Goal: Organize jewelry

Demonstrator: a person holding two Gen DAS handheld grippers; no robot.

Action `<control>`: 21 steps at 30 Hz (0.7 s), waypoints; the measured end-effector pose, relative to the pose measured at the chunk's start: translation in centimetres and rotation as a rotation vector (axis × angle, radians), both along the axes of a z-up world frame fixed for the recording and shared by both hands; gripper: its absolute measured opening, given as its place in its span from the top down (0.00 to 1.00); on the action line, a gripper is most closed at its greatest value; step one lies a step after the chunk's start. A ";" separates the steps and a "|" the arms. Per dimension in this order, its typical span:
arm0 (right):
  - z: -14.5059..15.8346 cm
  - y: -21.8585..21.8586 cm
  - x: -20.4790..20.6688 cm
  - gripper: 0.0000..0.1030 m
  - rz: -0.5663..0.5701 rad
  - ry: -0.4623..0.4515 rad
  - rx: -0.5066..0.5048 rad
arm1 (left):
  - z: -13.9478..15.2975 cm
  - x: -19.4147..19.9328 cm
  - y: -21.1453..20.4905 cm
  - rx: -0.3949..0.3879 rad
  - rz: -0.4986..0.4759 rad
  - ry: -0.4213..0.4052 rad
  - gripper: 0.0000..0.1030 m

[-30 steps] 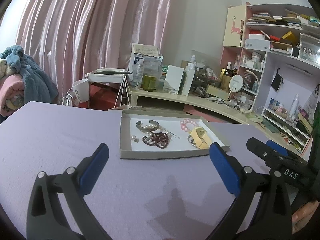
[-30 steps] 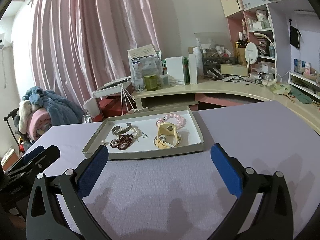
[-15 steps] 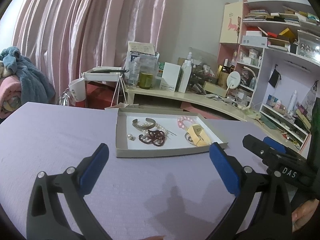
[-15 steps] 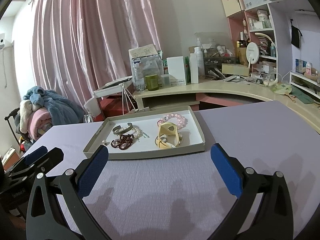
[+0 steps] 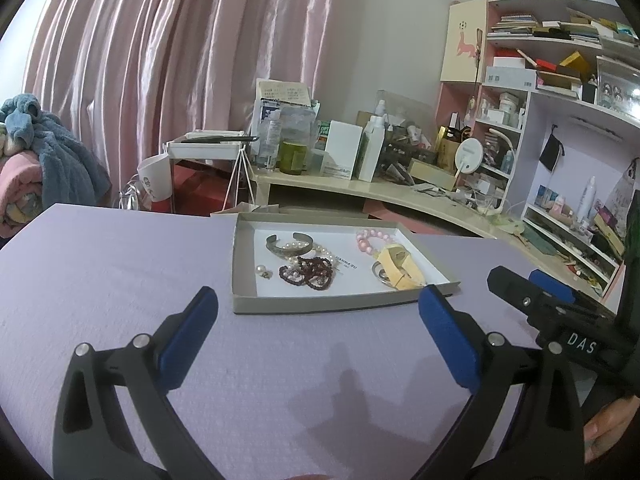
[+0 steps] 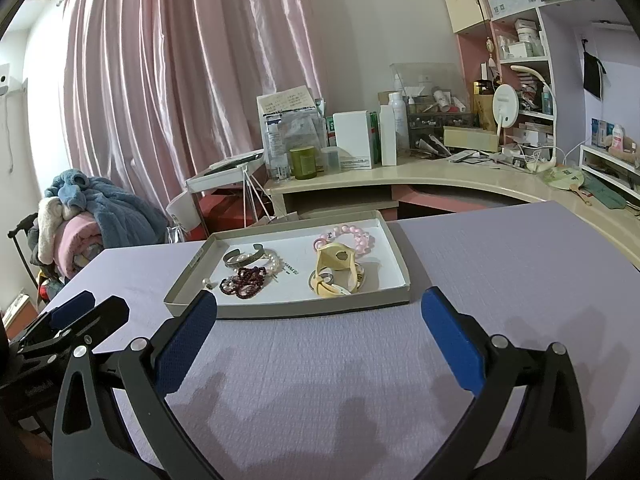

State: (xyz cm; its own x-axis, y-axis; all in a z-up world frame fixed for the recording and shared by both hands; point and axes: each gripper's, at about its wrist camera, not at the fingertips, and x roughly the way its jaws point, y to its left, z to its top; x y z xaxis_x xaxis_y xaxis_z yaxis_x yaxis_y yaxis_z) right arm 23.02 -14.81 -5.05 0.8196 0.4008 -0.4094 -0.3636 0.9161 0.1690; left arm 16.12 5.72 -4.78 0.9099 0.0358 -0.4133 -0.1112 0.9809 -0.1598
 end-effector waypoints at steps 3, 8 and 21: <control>0.0 0.0 0.0 0.01 0.001 -0.001 -0.001 | 0.0 0.0 0.0 0.001 0.001 0.000 0.02; 0.0 0.2 0.0 0.01 0.001 0.001 -0.002 | -0.1 0.0 0.1 0.002 0.004 0.001 0.02; 0.0 0.3 -0.1 0.01 0.001 0.000 -0.003 | -0.1 0.2 0.3 0.003 0.004 0.001 0.02</control>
